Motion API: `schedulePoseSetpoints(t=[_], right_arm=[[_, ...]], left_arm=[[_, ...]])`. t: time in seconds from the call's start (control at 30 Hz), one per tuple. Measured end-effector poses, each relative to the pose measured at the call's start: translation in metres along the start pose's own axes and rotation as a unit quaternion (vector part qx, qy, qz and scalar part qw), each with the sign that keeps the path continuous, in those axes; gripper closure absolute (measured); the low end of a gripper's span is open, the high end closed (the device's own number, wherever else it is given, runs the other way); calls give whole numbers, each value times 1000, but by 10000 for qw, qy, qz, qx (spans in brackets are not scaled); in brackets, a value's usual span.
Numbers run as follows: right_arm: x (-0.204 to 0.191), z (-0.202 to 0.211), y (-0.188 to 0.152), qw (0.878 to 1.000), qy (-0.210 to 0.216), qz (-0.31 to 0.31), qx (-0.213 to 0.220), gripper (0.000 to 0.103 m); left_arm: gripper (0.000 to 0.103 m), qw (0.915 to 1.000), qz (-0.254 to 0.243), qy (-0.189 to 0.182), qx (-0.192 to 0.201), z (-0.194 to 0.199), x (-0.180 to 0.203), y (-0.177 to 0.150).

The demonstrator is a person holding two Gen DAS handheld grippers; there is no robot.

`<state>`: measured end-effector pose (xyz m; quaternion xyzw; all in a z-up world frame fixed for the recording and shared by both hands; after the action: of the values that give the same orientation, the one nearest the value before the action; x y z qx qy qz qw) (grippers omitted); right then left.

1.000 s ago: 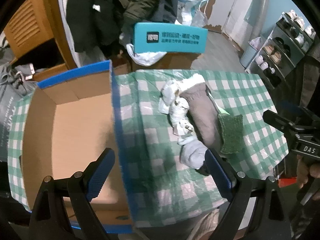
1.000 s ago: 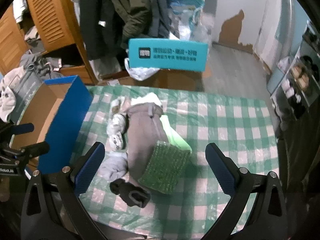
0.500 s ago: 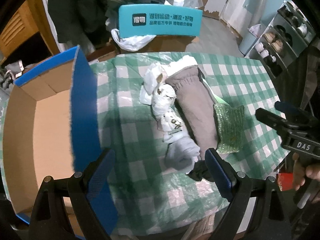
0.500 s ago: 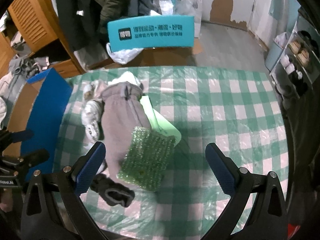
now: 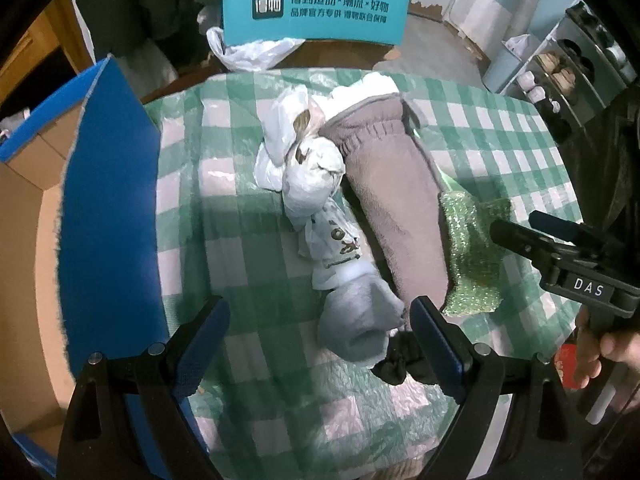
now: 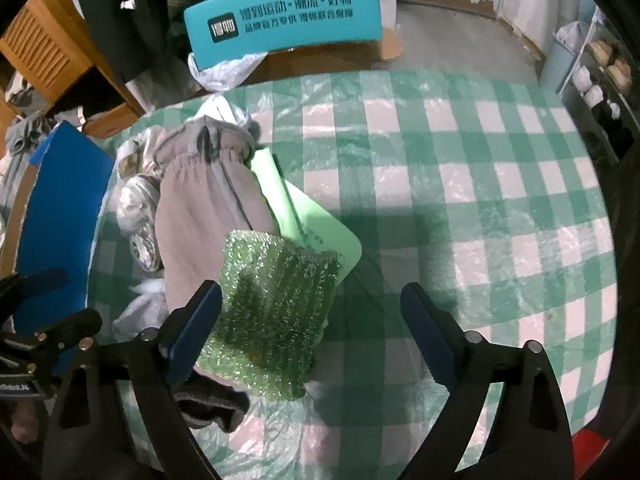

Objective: Organize soft objects
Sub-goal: 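Grasp the green mesh pad with the right tool while the left tool approaches the light grey sock, then close the left tool on the light grey sock and lift it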

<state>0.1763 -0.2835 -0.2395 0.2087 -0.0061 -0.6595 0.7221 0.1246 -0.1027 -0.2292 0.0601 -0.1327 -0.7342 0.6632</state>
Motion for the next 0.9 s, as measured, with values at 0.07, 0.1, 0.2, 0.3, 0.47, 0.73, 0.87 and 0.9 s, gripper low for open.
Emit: schedulePoseSetpoints(t=[0.07, 0.1, 0.2, 0.3, 0.47, 0.73, 0.87, 0.9], right_arm=[[0, -5, -3, 10000, 28, 4, -56, 14], [0, -7, -5, 10000, 31, 18, -89, 15], [-4, -13, -9, 9998, 38, 114, -171, 18], [-9, -19, -12, 9994, 42, 191, -270, 24], [-14, -23, -21, 9987, 71, 371, -329, 50], [-18, -15, -23, 9979, 37, 586, -259, 84], [-20, -7, -21, 9980, 38, 593, -194, 88], [-21, -6, -19, 9981, 39, 580, -184, 88]], left_arm=[[10, 10000, 4, -29, -40, -3, 1, -1], [10, 10000, 1, -39, -58, -5, 1, -2], [10, 9999, -7, -64, -109, -10, 2, -2], [10, 9997, -5, -130, -194, -15, 5, -5], [10, 9995, -91, -146, -272, -21, 8, -9], [38, 9993, -133, -250, -236, -23, 13, -10], [64, 9985, -324, -386, -210, -22, 22, -12], [72, 9983, -372, -407, -193, -21, 24, -13]])
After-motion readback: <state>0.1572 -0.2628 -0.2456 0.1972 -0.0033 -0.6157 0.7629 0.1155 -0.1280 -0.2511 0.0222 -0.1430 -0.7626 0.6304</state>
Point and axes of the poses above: each gripper's, at about its wrist camera, not at the fingertips, and z roughly against the way its jaws point, x to its right, y to its top, the point moved 10 cm from there along -z, roughly the way its jaws point, and after that the axes turned 8 degrees about -z, right-handed, at the moved point
